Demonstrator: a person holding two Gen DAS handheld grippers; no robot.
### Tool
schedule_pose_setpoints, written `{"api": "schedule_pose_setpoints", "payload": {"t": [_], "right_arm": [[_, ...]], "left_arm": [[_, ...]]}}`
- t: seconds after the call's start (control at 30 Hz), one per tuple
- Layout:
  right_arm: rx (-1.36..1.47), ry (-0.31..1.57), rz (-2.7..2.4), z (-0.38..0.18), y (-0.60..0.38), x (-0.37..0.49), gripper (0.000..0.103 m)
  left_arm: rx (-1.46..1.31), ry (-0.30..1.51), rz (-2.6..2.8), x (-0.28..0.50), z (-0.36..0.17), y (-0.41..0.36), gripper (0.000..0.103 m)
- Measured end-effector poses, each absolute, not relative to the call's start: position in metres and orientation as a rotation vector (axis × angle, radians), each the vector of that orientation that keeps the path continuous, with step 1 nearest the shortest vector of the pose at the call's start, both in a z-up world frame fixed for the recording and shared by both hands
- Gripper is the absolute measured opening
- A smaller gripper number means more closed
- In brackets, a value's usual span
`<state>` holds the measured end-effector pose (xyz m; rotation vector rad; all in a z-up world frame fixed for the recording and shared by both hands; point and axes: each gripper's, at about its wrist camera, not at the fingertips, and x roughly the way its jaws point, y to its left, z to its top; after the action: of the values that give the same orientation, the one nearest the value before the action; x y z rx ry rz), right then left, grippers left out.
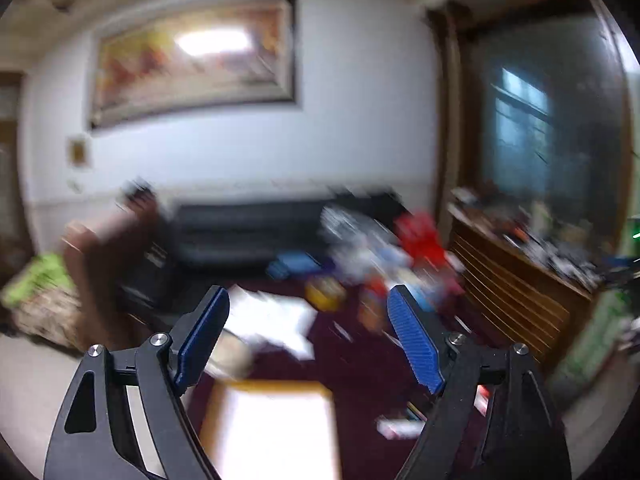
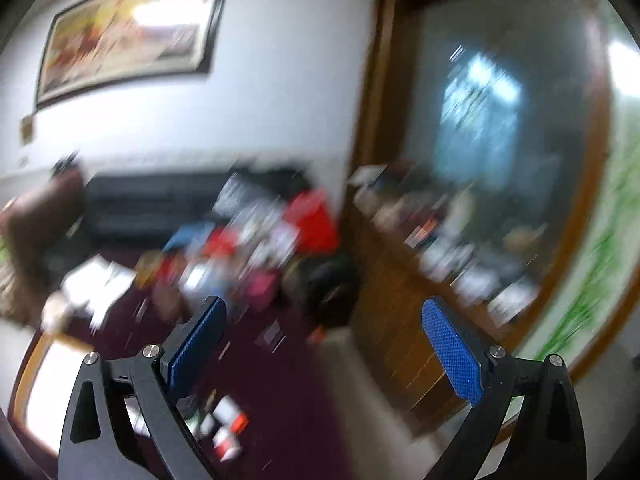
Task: Organize rigid objects
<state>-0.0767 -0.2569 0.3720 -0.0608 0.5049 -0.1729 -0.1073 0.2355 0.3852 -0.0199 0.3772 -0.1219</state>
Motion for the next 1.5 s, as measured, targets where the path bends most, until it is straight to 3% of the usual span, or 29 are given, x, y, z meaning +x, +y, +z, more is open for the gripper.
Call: {"api": "schedule_pose_setpoints", "payload": {"t": [0.17,0.37,0.57,0.83,1.07,1.13,1.17,1.2,1.27,1.5], "right_arm": [[0.03,0.655,0.065,0.211,-0.212,-0.051,0.096],[0.162,0.797,0.159,0.107,-0.191,-0.026,0.096],[0.206,0.865,0.178,0.073,-0.192,-0.011,0.096],[0.298,0.886,0.157,0.049,-0.212,0.0,0.096],[0.338,0.879,0.169,0.044,-0.212,-0.003,0.096],[0.33,0.873,0.167,0.045,-0.211,-0.003,0.096],[0.323,0.87,0.164,0.046,-0.211,-0.004,0.096],[0.318,0.868,0.161,0.047,-0.21,-0.003,0.096],[0.308,0.866,0.158,0.049,-0.209,-0.003,0.096],[0.3,0.865,0.148,0.049,-0.215,0.0,0.096]], "left_arm": [[-0.038,0.588,-0.3,-0.061,0.266,0.164,0.082],[0.069,0.796,-0.35,-0.024,0.144,0.084,0.081],[0.362,0.758,-0.39,-0.007,0.097,0.044,0.081],[0.181,0.853,-0.357,0.065,0.077,0.05,0.081],[0.248,0.965,-0.311,0.113,0.032,0.034,0.081],[0.25,0.953,-0.37,0.105,0.028,0.026,0.073],[0.263,0.984,-0.388,0.101,0.023,0.02,0.046],[0.255,0.976,-0.417,0.094,0.024,0.017,0.031],[0.274,0.983,-0.406,0.083,0.026,0.014,0.026],[0.09,1.069,-0.455,0.057,0.033,0.05,0.025]]}}
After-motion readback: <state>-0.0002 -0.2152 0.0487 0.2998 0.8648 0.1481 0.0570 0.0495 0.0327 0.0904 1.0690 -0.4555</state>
